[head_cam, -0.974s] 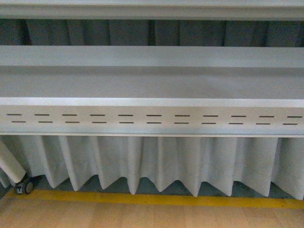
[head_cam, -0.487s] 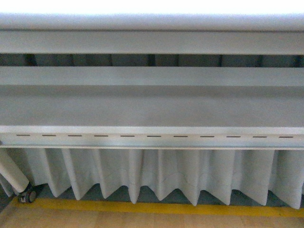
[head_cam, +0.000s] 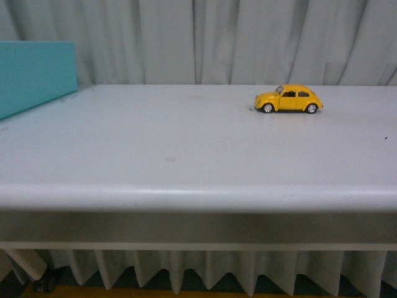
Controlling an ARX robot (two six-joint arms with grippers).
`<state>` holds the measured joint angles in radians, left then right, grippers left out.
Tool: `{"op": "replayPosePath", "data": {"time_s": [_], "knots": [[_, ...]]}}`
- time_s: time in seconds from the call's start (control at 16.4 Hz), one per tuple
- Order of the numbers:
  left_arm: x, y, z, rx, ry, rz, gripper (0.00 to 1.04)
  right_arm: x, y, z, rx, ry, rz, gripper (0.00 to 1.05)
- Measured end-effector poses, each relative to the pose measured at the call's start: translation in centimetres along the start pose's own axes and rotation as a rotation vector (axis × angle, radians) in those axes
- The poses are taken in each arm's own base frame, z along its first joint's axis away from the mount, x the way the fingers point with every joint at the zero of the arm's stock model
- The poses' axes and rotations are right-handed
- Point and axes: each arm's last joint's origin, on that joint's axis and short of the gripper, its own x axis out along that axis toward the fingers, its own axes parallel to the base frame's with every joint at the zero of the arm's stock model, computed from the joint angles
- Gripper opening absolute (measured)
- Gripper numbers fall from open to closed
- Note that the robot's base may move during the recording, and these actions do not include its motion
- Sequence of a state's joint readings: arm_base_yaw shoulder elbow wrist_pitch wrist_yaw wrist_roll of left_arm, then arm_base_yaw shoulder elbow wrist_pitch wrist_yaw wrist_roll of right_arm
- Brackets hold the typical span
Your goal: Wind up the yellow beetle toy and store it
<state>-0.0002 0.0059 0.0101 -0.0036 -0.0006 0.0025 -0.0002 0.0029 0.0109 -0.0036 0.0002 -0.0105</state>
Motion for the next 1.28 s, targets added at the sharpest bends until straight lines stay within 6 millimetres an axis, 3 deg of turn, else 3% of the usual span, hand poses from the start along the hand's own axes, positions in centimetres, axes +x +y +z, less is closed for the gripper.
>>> {"op": "replayPosePath", "data": {"time_s": [1.28], "knots": [[0.00,0.00,0.00,-0.002,0.000,0.000,0.98,0.00,0.00,-0.01,0.002,0.001,0.000,0.98]]}}
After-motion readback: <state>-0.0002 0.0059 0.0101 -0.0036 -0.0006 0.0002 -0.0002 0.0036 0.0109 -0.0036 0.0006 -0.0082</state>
